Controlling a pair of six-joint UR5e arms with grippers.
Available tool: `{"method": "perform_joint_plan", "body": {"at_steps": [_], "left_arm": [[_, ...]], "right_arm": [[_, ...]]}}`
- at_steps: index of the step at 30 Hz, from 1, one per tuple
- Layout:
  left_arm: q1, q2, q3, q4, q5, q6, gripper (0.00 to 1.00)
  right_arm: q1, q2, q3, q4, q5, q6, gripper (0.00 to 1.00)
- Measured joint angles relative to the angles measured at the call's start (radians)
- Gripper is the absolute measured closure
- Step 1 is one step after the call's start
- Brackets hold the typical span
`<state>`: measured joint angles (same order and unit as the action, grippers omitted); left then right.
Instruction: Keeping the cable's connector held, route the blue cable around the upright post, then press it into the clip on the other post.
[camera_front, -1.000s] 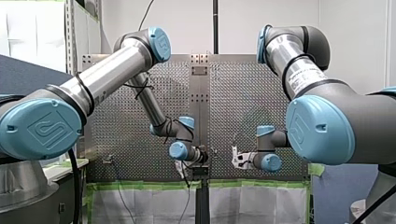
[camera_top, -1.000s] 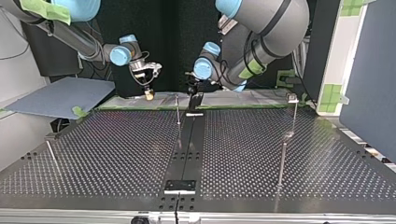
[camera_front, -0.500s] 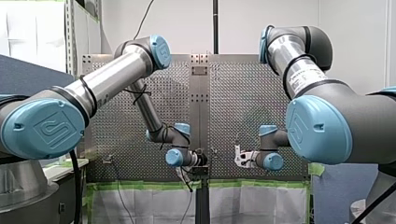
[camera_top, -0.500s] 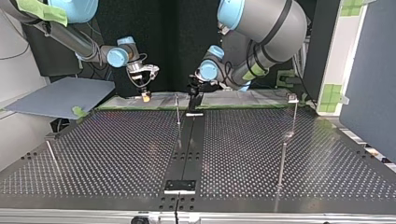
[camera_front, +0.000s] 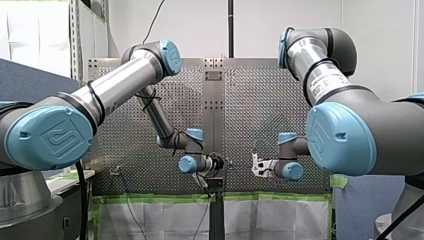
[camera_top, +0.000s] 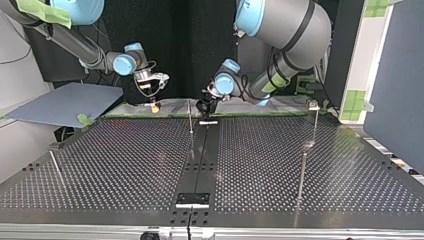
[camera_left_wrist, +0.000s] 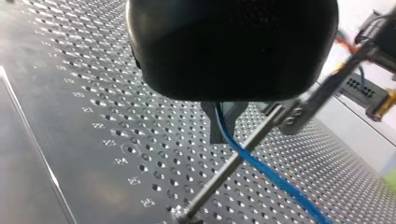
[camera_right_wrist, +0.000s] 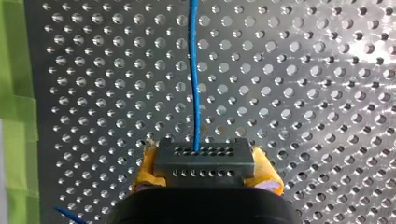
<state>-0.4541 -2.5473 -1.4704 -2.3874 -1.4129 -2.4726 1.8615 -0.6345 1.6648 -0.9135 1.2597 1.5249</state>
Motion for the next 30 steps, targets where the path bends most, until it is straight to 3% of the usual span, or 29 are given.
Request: {"method": "perform_joint_plan", "body": {"at_steps": [16, 30], "left_arm": [[0.020, -0.032, 0.010, -0.004, 0.005, -0.004, 1.00], [0.028, -0.041, 0.024, -0.011, 0.016, -0.006, 1.00]], "right_arm": [[-0.003, 0.002, -0.024, 0.019, -0.013, -0.003, 1.00], [-0.018, 0.057, -0.051, 0.011, -0.017, -0.001, 1.00]]}}
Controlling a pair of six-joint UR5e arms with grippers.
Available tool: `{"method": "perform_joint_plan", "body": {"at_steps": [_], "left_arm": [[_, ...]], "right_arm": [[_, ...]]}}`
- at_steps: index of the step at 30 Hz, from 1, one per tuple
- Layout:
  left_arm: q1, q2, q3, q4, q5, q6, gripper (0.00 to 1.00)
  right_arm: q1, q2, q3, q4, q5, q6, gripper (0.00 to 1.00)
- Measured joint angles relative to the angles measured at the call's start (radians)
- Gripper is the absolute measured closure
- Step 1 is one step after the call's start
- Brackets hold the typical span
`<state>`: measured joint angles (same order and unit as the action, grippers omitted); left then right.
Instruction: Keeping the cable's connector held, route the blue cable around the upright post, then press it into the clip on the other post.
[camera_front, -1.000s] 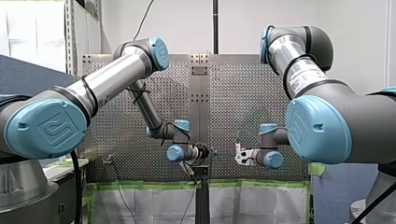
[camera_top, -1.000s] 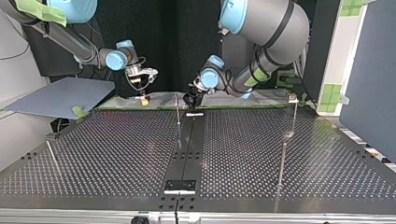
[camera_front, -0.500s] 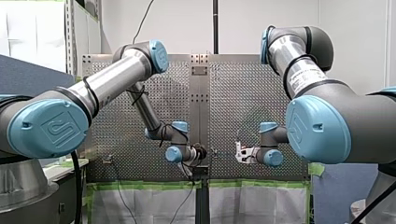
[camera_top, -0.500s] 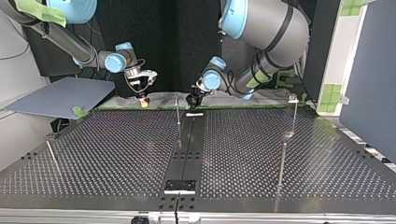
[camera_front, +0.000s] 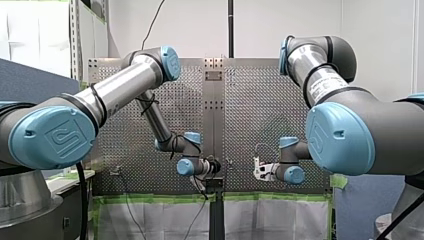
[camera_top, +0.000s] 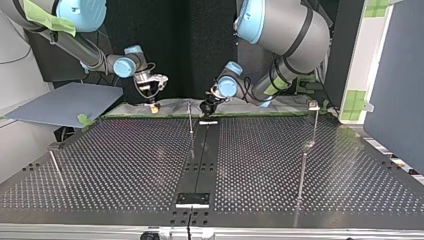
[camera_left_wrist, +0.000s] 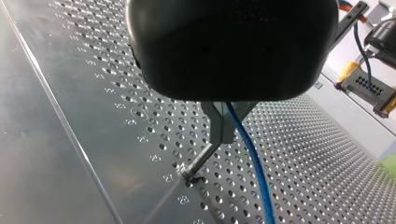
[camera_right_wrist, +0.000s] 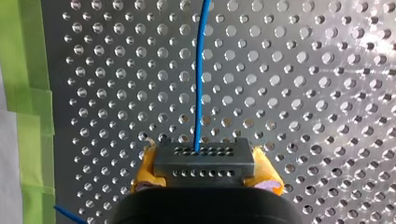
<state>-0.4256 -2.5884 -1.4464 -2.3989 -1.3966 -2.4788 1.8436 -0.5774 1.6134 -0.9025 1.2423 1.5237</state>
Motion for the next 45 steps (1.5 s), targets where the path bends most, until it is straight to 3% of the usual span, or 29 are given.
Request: {"method": "perform_joint_plan", "body": {"at_steps": [8, 17, 25, 26, 27, 28, 29, 30, 31, 32, 33, 45], "left_arm": [[0.005, -0.001, 0.017, 0.008, 0.001, -0.002, 1.00], [0.007, -0.001, 0.062, 0.006, 0.005, -0.045, 1.00], [0.008, 0.000, 0.066, 0.006, 0.004, -0.043, 1.00], [0.009, 0.001, 0.066, 0.005, 0.002, -0.037, 0.96], [0.010, 0.001, 0.066, 0.005, 0.000, -0.031, 0.78], [0.010, 0.001, 0.066, 0.004, -0.003, -0.024, 0.78], [0.011, 0.001, 0.066, 0.000, -0.008, -0.014, 0.64], [0.011, 0.001, 0.066, -0.005, -0.012, -0.005, 0.40], [0.012, 0.001, 0.066, -0.011, -0.018, 0.003, 0.40], [0.012, 0.001, 0.066, -0.019, -0.026, 0.014, 0.31], [0.012, 0.001, 0.066, -0.026, -0.032, 0.022, 0.03], [-0.003, 0.002, 0.066, -0.140, -0.146, 0.139, 0.00]], "right_arm": [[-0.010, 0.002, -0.022, 0.010, 0.000, 0.006, 1.00], [-0.024, 0.004, -0.045, 0.011, 0.001, 0.023, 1.00], [-0.032, 0.004, -0.051, 0.013, 0.001, 0.026, 1.00], [-0.032, 0.004, -0.052, 0.014, 0.000, 0.026, 1.00], [-0.033, 0.004, -0.052, 0.015, 0.000, 0.026, 1.00], [-0.033, 0.004, -0.052, 0.016, 0.000, 0.026, 1.00], [-0.034, 0.004, -0.052, 0.016, 0.000, 0.026, 1.00], [-0.034, 0.004, -0.052, 0.018, -0.001, 0.025, 1.00], [-0.035, 0.004, -0.052, 0.018, -0.001, 0.025, 1.00], [-0.035, 0.004, -0.052, 0.019, -0.001, 0.025, 1.00], [-0.035, 0.004, -0.052, 0.019, -0.001, 0.025, 1.00], [-0.036, 0.004, -0.052, 0.023, -0.001, 0.026, 1.00]]}}
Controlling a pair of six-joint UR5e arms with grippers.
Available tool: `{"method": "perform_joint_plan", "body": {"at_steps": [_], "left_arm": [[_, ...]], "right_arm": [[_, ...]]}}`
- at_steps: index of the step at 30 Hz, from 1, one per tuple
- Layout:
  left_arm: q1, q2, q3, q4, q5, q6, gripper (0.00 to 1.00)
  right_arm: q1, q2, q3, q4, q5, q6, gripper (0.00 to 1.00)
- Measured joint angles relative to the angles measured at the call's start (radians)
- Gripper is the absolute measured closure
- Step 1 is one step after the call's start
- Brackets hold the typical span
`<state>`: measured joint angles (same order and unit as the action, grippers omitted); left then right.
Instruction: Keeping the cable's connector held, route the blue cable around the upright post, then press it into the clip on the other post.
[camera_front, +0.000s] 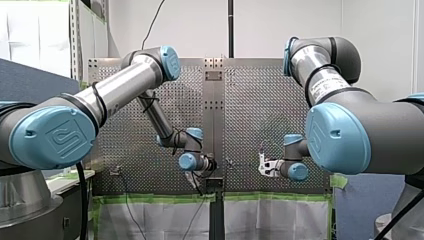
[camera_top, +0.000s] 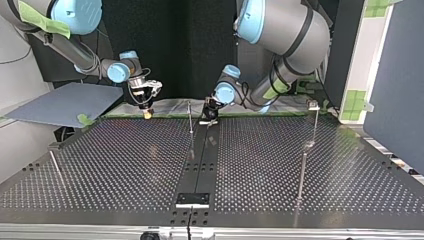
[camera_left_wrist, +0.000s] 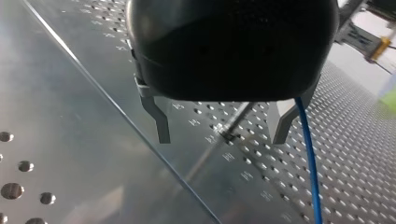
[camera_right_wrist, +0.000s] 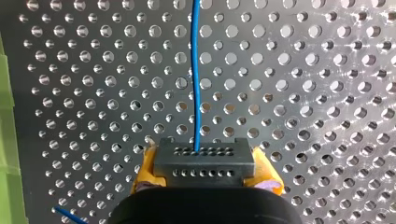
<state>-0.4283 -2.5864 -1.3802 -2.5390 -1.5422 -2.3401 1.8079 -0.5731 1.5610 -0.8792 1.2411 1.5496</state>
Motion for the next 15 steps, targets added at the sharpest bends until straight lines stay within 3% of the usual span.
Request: {"method": "perform_joint_plan", "body": {"at_steps": [8, 15], "left_arm": [[-0.034, 0.020, -0.032, -0.073, -0.066, 0.073, 0.00], [-0.054, 0.076, -0.090, -0.134, -0.037, 0.134, 0.00]], "right_arm": [[-0.003, 0.000, 0.000, 0.010, -0.001, -0.001, 1.00], [-0.004, 0.000, -0.001, 0.015, 0.000, -0.001, 1.00]]}}
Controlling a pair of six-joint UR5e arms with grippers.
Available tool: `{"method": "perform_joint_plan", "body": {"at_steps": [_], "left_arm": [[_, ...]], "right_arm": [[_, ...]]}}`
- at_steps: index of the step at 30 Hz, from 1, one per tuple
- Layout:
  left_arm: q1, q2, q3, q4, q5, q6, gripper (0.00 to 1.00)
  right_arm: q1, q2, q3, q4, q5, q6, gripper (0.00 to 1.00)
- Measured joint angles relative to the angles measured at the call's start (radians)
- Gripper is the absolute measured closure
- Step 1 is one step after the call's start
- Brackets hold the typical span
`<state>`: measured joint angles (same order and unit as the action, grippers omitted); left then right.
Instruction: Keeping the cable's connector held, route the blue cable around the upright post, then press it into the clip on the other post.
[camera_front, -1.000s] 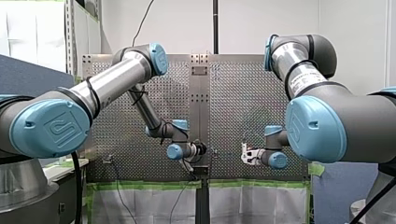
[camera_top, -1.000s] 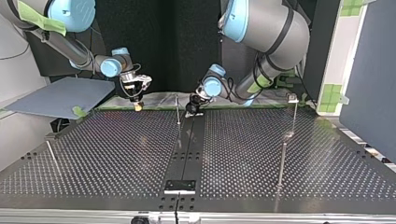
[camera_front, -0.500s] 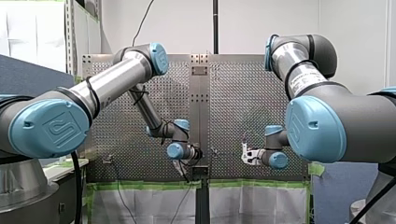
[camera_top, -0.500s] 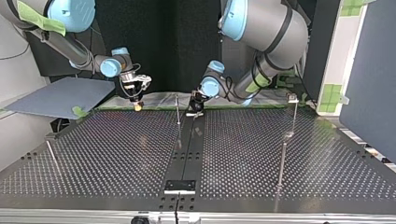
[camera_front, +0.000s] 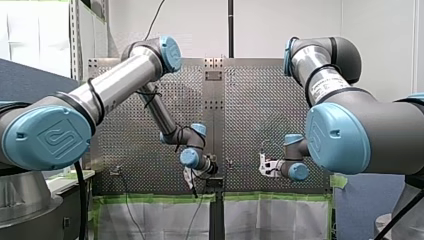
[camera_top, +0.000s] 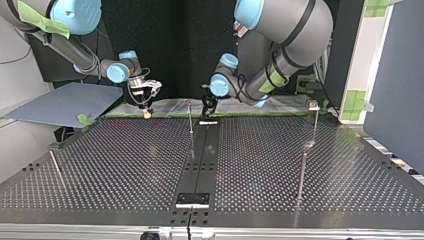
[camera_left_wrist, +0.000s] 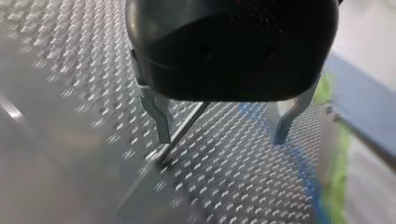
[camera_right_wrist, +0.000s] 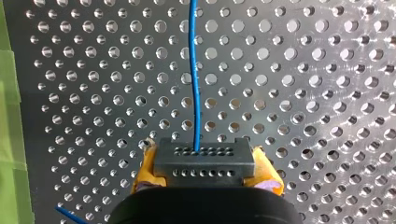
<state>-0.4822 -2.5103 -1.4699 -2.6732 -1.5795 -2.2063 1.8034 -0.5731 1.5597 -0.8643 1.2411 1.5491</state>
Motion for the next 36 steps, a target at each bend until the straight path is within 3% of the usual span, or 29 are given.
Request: {"method": "perform_joint_plan", "body": {"at_steps": [7, 15, 25, 32, 36], "left_arm": [[-0.039, 0.060, -0.060, -0.060, 0.020, 0.060, 0.00], [-0.095, 0.135, -0.135, -0.116, -0.009, 0.135, 0.00], [-0.105, 0.175, -0.210, -0.043, -0.016, 0.227, 0.00], [-0.106, 0.133, -0.214, 0.021, -0.023, 0.290, 0.00], [-0.107, 0.100, -0.214, 0.059, -0.025, 0.300, 0.00]], "right_arm": [[-0.001, 0.000, 0.000, 0.007, 0.000, -0.003, 1.00], [-0.001, 0.000, -0.001, 0.014, 0.000, -0.004, 1.00], [-0.002, 0.000, -0.002, 0.017, -0.006, -0.004, 1.00], [0.000, 0.000, -0.002, 0.019, -0.009, -0.005, 1.00], [0.001, 0.000, -0.002, 0.020, -0.010, -0.006, 1.00]]}}
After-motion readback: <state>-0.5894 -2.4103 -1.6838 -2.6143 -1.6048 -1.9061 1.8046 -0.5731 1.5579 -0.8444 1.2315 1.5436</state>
